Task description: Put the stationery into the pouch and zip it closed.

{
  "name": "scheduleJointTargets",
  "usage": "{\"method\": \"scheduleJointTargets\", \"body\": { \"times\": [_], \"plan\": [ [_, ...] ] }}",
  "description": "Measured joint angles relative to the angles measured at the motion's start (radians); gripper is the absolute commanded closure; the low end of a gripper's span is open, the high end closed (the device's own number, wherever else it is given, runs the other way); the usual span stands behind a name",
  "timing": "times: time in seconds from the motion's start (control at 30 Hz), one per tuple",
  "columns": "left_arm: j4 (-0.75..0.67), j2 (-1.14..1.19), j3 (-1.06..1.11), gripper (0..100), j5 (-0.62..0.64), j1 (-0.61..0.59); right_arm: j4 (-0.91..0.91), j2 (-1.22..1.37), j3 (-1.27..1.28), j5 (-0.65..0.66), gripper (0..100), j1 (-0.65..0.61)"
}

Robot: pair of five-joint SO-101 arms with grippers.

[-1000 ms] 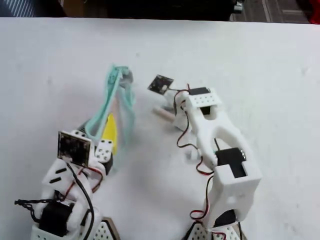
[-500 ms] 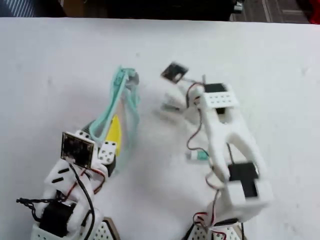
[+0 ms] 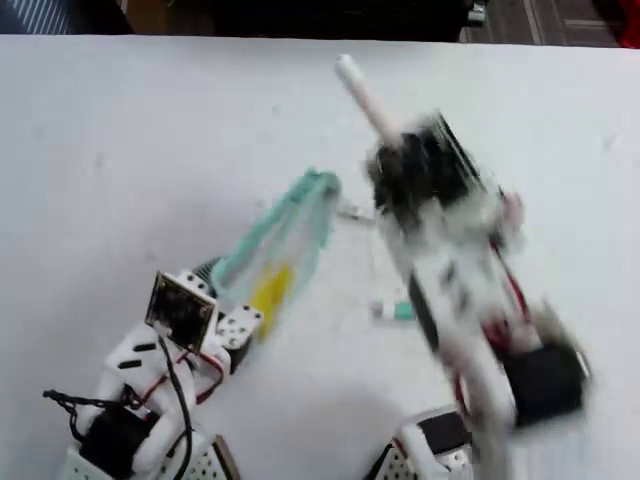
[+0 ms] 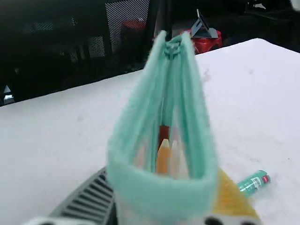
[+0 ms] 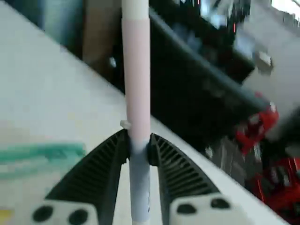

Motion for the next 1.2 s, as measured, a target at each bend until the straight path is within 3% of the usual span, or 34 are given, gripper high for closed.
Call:
{"method": "scheduleJointTargets", "body": {
  "times": [0.17,0.27,0.6,0.77,1.2],
  "plan": [
    [0.051,0.0,-0.018,76,0.017,0.014,-0.011,-0.051,-0.133,-0.089,98.2,-0.249],
    [0.051,0.0,-0.018,76,0.018,0.014,-0.054,-0.052,-0.14,-0.149,98.2,-0.321],
    [0.051,0.0,-0.018,76,0.025,0.02,-0.235,-0.043,0.08,-0.387,98.2,-0.361],
    [0.051,0.0,-0.018,76,0.089,0.02,-0.328,-0.035,0.221,-0.399,98.1,-0.456],
    [0.051,0.0,-0.018,76,0.101,0.02,-0.4,-0.048,0.393,-0.399,98.1,-0.465]
  ]
}}
